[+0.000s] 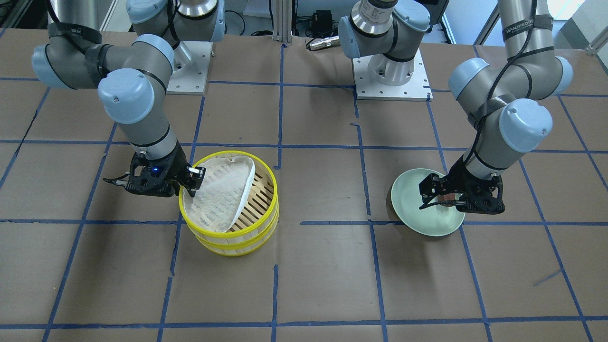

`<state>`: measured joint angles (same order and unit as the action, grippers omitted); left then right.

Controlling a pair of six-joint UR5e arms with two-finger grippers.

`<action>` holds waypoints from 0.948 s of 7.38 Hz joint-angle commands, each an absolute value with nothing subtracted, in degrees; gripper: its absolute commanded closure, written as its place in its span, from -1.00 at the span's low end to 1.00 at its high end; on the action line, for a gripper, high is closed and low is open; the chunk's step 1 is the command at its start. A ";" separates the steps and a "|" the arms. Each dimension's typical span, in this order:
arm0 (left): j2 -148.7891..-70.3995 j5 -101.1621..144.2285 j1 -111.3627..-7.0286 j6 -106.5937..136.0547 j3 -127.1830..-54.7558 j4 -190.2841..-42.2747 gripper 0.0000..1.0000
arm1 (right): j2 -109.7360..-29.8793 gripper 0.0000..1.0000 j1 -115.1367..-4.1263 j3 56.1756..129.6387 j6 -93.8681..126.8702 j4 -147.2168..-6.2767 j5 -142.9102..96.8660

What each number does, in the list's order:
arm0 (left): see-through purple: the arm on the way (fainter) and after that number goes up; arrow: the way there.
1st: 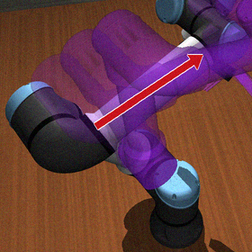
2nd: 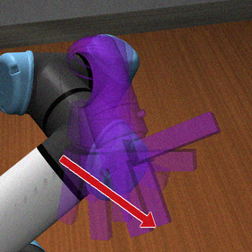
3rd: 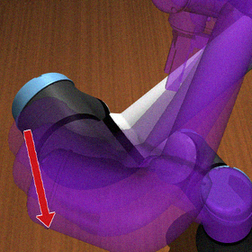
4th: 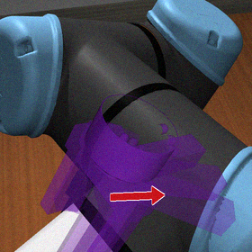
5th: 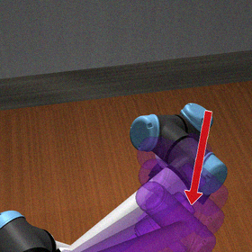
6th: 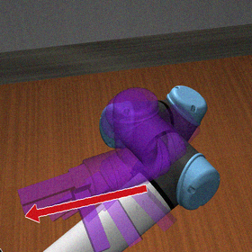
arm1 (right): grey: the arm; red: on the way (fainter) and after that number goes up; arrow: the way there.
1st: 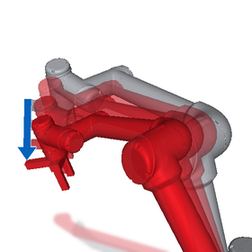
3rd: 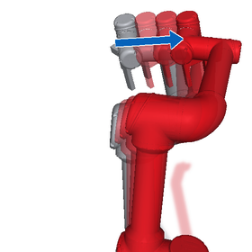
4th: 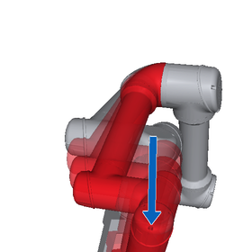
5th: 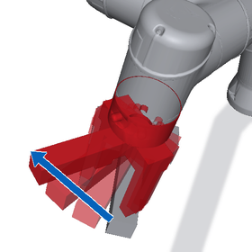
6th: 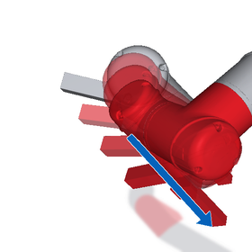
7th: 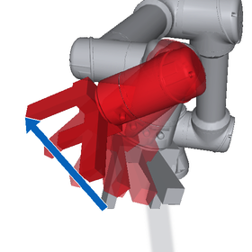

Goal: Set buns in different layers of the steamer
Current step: 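Release the top tier and raise the right gripper while the left grasps the brown bun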

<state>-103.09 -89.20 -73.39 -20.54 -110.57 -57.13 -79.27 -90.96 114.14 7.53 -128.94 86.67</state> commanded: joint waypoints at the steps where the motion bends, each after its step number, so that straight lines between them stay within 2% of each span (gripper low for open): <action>1: -103.27 -89.30 -73.39 -20.91 -110.65 -57.13 -0.99 | -79.36 -0.28 -90.97 113.39 7.47 -129.29 86.57; 2: -103.53 -89.56 -72.87 -21.00 -110.65 -57.30 -0.99 | -79.28 -0.39 -90.97 111.12 6.95 -128.59 87.01; 3: -104.41 -89.65 -72.69 -20.83 -110.65 -57.30 -0.99 | -79.89 -0.62 -90.44 109.01 6.86 -126.84 87.53; 5: -104.94 -90.52 -71.38 -24.41 -110.92 -57.74 -0.99 | -81.90 -0.66 -89.74 102.78 6.59 -115.38 87.54; 7: -105.21 -93.35 -67.70 -29.69 -113.19 -60.12 -0.96 | -86.64 -0.86 -88.95 95.23 6.50 -101.67 87.54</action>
